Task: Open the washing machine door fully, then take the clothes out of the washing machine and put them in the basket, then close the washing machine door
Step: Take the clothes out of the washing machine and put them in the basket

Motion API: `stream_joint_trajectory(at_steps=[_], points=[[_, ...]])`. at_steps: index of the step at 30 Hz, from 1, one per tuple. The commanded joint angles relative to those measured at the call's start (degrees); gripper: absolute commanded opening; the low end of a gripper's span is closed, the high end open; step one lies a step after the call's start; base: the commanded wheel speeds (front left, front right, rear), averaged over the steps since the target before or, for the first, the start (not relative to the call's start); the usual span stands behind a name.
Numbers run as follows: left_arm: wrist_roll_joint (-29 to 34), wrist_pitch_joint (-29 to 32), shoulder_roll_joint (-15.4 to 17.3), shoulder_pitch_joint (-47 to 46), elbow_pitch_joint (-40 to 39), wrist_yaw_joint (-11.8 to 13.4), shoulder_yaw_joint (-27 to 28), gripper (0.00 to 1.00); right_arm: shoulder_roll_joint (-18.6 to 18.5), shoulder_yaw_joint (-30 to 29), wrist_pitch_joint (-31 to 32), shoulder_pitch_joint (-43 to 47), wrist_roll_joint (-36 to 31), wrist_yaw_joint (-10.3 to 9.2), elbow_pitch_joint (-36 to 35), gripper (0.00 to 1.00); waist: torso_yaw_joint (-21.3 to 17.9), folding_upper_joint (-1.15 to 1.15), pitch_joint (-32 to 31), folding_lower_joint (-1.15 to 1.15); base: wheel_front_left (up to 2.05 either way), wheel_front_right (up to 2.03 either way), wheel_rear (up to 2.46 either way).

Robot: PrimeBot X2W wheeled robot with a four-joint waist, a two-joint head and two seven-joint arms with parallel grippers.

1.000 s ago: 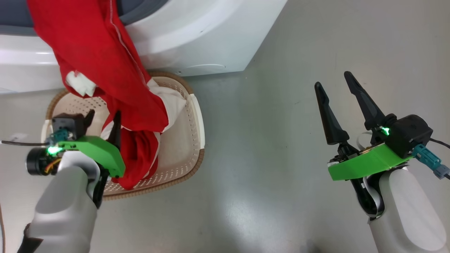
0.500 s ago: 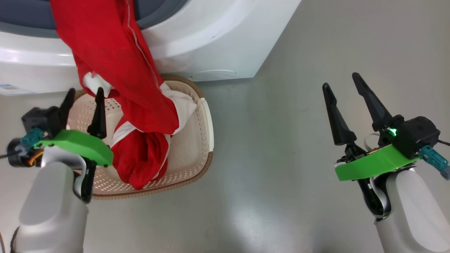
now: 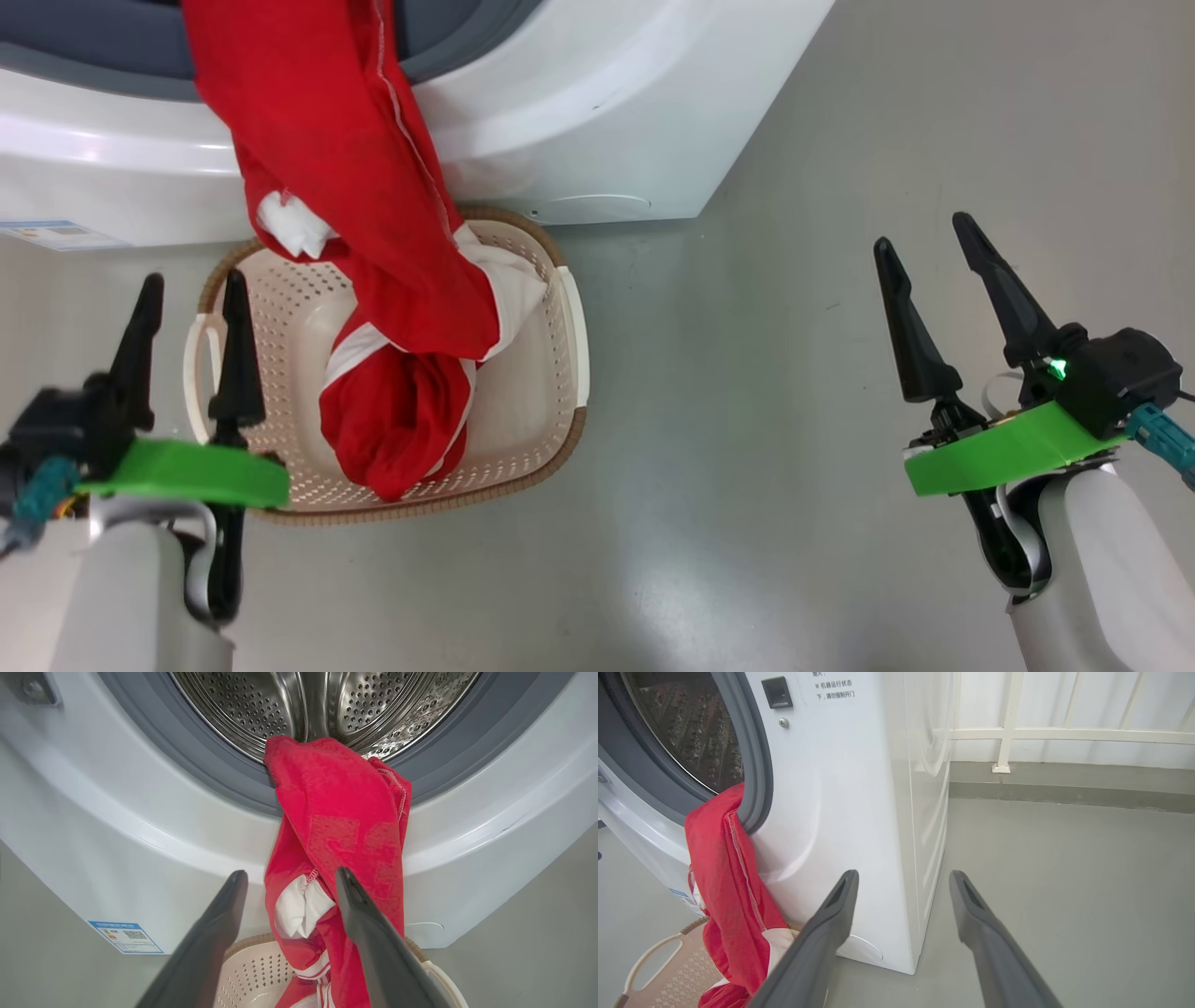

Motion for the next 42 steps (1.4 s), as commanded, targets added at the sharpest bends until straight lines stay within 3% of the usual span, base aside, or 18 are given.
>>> stream_joint_trajectory(at_steps=[1, 11, 21, 30, 42], points=[[0.71, -0.46, 1.14, 2.2, -2.74, -0.18, 2.2, 1.0, -0.27, 0.8, -0.27, 1.46, -0.37, 0.09, -1.4, 1.0, 0.16, 0.0, -0.2, 0.0, 0.0, 0.0, 0.0], [2.6, -0.46, -0.76, 11.06, -13.74, -0.18, 4.75, 1.0, -0.33, 0.9, -0.27, 1.77, -0.25, 0.09, -1.35, 1.0, 0.14, 0.0, -0.65, 0.0, 0.0, 0.0, 0.0], [2.61, -0.46, -1.52, 12.71, -15.71, -0.18, 4.76, 1.0, -0.43, 1.25, -0.27, 1.79, -0.19, 0.09, -1.19, 1.0, 0.12, 0.0, -0.96, 0.0, 0.0, 0.0, 0.0], [-0.41, -0.46, -0.49, 8.41, -10.5, -0.18, 1.6, 1.0, -0.4, 1.57, -0.27, 1.66, -0.29, 0.09, -1.13, 1.0, 0.15, 0.0, -0.77, 0.0, 0.0, 0.0, 0.0], [-6.64, -0.46, 4.35, -6.47, 1.64, -0.18, -5.73, 1.0, 0.18, 2.57, -0.27, 0.9, -0.31, 0.09, -1.07, 1.0, -0.66, 0.0, 0.71, 0.0, 0.0, 0.0, 0.0]])
